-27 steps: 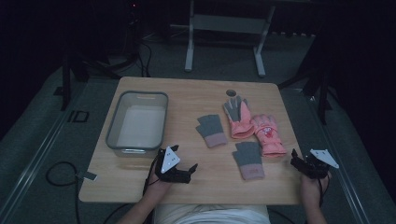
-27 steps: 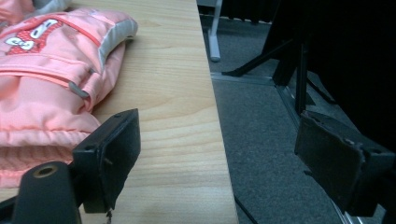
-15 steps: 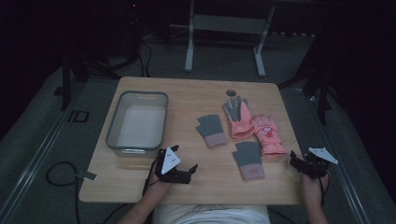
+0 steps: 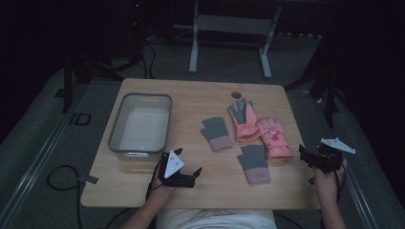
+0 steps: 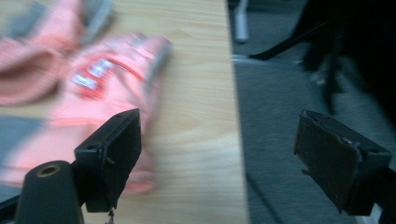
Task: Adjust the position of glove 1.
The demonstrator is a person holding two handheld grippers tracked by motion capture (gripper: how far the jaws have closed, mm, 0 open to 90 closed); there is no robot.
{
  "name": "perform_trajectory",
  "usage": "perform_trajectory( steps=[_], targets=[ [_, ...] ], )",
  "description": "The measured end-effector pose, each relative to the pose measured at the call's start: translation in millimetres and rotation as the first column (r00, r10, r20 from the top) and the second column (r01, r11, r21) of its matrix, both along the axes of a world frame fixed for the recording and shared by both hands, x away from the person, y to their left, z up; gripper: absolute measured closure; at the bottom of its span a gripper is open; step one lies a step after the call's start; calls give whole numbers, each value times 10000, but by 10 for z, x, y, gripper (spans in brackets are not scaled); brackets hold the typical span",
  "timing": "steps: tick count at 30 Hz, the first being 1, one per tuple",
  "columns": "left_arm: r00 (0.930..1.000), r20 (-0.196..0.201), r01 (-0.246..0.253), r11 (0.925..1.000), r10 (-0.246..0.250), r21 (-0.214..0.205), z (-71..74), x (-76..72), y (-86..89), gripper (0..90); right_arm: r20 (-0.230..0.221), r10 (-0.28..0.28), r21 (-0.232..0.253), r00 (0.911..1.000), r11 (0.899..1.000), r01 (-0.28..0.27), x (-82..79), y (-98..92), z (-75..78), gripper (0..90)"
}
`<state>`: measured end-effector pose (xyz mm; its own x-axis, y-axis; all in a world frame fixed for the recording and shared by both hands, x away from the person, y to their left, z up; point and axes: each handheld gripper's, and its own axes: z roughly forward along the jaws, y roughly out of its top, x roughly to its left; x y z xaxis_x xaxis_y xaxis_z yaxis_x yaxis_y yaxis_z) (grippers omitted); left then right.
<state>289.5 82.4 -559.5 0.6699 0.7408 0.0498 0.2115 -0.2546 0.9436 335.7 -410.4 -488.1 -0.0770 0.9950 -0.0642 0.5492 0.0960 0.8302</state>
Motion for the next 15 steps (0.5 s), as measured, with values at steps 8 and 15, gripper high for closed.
perform_trajectory(
  steps=[8,15],
  targets=[
    [10000,-87,12,9999,-13,-138,0,10,14,8,341,713,721,9969,9947,-736,150,144,366,158],
    [9999,-111,29,9999,-31,-149,0,12,15,8,577,1192,818,9912,9889,-1237,334,332,582,129]
  ],
)
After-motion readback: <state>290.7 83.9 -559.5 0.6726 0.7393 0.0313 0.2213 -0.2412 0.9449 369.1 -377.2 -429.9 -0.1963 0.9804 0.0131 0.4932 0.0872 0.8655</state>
